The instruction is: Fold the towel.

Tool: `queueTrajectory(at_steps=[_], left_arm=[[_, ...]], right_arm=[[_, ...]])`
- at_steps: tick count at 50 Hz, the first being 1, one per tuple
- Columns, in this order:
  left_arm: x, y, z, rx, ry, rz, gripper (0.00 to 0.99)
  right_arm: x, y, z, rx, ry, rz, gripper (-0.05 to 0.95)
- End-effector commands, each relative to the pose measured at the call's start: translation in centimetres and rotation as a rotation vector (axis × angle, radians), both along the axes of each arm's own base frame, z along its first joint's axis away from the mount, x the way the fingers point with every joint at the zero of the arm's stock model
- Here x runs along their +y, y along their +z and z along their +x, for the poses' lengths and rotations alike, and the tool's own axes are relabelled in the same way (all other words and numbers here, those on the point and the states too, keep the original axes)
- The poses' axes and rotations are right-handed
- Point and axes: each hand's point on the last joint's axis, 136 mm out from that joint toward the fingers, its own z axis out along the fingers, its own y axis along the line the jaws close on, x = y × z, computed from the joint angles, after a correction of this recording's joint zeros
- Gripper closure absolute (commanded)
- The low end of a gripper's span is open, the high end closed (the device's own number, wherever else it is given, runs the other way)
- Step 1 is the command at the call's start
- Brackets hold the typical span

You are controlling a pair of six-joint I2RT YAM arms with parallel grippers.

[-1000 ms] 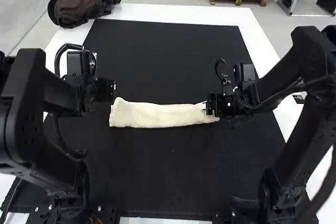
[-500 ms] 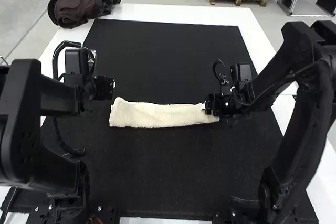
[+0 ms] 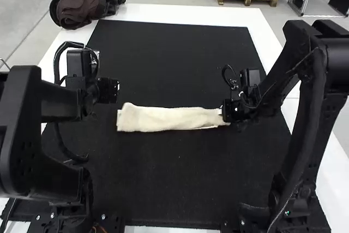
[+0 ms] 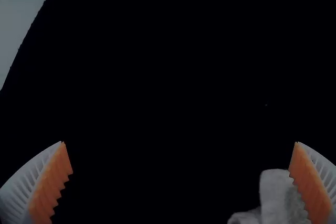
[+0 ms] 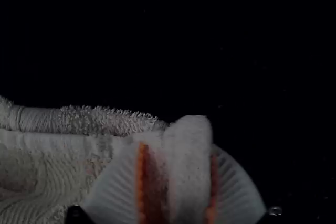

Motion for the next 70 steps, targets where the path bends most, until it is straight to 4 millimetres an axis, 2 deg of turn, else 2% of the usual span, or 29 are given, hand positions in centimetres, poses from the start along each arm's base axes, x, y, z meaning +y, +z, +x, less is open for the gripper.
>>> queueTrajectory(at_steps=[1, 5, 14, 19, 33, 44, 52, 70], left_arm=[[0.3, 1.5, 0.4, -0.040, 0.003, 0.015, 0.026], [0.3, 1.6, 0.4, -0.040, 0.003, 0.015, 0.026], [0.3, 1.6, 0.5, -0.043, 0.003, 0.014, 0.026], [0.3, 1.8, 0.5, -0.048, 0.003, 0.015, 0.026], [0.2, 1.7, 0.5, -0.042, 0.002, 0.013, 0.026], [0.2, 1.8, 0.5, -0.038, 0.003, 0.013, 0.026], [0.4, 2.2, 0.6, -0.049, 0.007, 0.016, 0.026], [0.6, 2.1, 0.6, -0.041, 0.019, 0.019, 0.026]], right_arm=[[3.8, -2.1, -2.8, 0.114, 0.160, 0.104, 0.92], [3.5, -1.4, -2.9, 0.111, 0.158, 0.100, 0.92], [2.6, 2.6, -1.2, 0.029, 0.104, 0.133, 0.92], [2.3, 4.3, -0.9, 0.014, 0.094, 0.138, 0.92], [2.4, 9.2, -0.4, -0.054, 0.088, 0.155, 0.92], [3.2, 10.0, -1.6, -0.012, 0.104, 0.174, 0.92], [5.0, 10.3, -2.4, 0.008, 0.137, 0.191, 0.92], [11.3, 12.6, -3.8, 0.008, 0.252, 0.234, 0.92]])
